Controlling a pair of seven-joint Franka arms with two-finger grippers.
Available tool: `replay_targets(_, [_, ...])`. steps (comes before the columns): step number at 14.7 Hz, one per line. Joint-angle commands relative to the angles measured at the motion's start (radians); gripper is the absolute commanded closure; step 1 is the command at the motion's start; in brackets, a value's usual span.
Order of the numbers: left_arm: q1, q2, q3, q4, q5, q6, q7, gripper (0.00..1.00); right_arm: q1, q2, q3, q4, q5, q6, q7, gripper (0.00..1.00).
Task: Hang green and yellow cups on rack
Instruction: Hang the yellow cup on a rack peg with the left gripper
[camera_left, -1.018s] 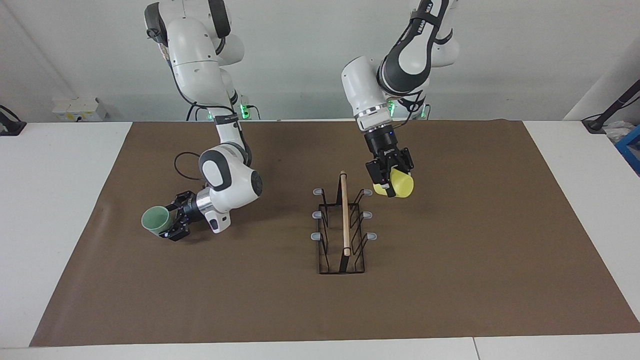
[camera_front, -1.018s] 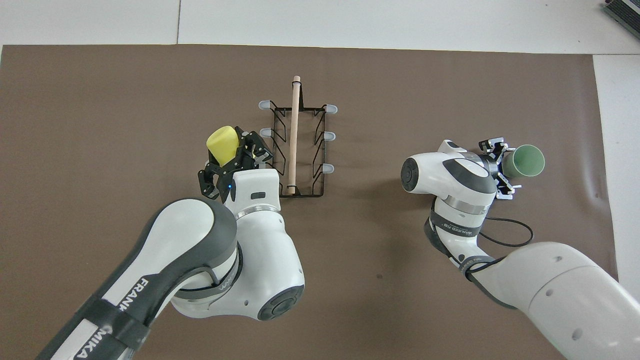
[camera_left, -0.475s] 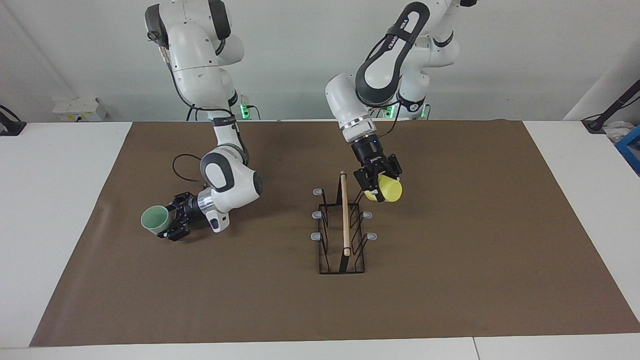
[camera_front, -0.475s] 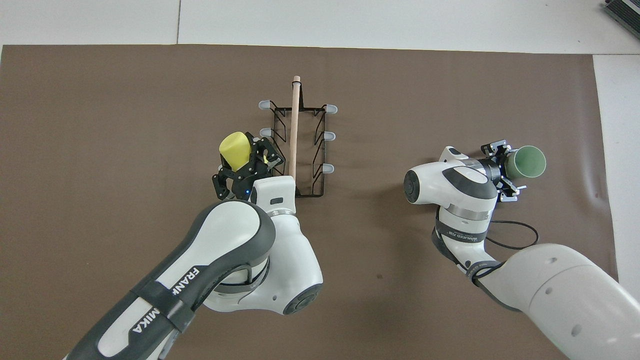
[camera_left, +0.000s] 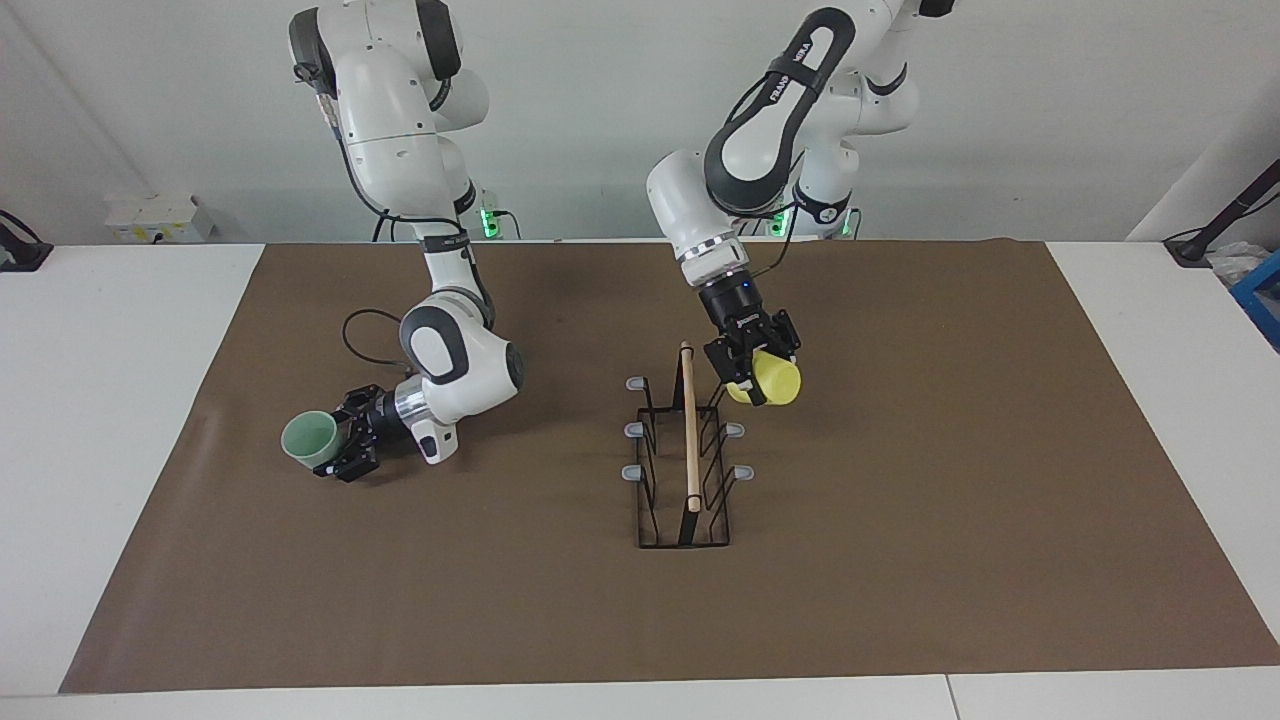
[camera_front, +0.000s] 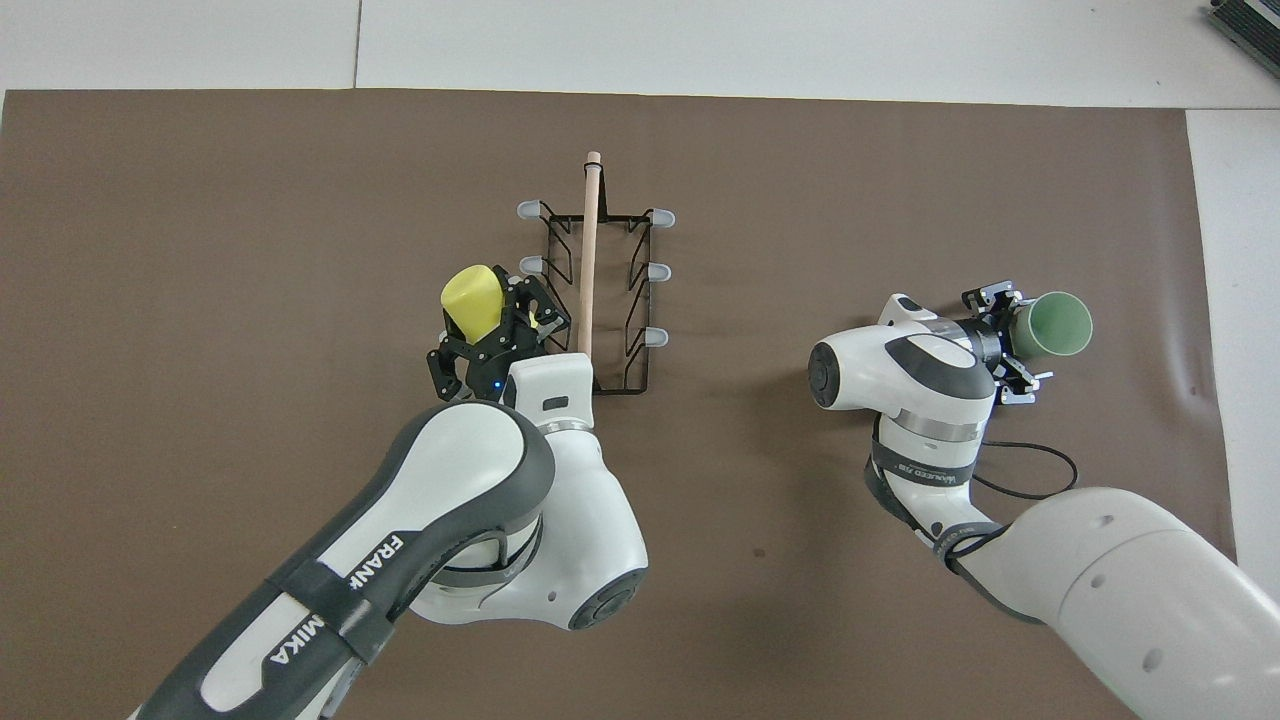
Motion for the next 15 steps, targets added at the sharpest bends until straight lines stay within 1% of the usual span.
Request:
replay_targets(1, [-0.014,0.016,0.000,0.009,0.015,-0.026,-0.025,1.00,-0.018,-0.019,0.007,-0.027,-0.043,0.018,0.020,0.00])
replay_targets(2, [-0.014,0.016,0.000,0.008,0.015,-0.021,-0.026,1.00,-0.018,-0.019,0.007,-0.029,-0.043,0.018,0.020,0.00])
replay_targets(3, [-0.014,0.016,-0.001,0.005,0.015,-0.016,-0.026,0.93,-0.018,-0.019,0.007,-0.029,-0.043,0.018,0.022,0.00])
replay_targets(4, [-0.015,0.016,-0.002,0.002,0.015,-0.013,-0.028,0.64,-0.018,-0.019,0.007,-0.030,-0.043,0.017,0.022,0.00])
replay_targets(5, [-0.015,0.017,-0.002,0.000,0.012,-0.010,-0.034,0.40,-0.018,-0.021,0.007,-0.038,-0.043,0.017,0.022,0.00])
replay_targets(7, [-0.014,0.043,-0.012,0.002,0.007,0.002,-0.037,0.14,-0.018,-0.024,0.007,-0.043,-0.046,0.018,0.024,0.00])
replay_targets(9, [-0.014,0.045,-0.012,0.002,-0.010,0.014,-0.038,0.07,-0.019,-0.025,0.007,-0.049,-0.051,0.018,0.022,0.00])
replay_targets(10, [-0.014,0.045,-0.012,0.002,-0.025,0.019,-0.037,0.00,-0.021,-0.025,0.006,-0.049,-0.051,0.018,0.024,0.00])
replay_targets(12, [-0.012,0.042,-0.014,0.006,-0.030,0.021,-0.028,0.00,-0.021,-0.025,0.006,-0.049,-0.052,0.018,0.024,0.01])
replay_targets(15, [-0.006,0.031,-0.014,0.012,-0.044,0.042,-0.019,0.00,-0.031,-0.025,0.007,-0.049,-0.068,0.018,0.022,0.12])
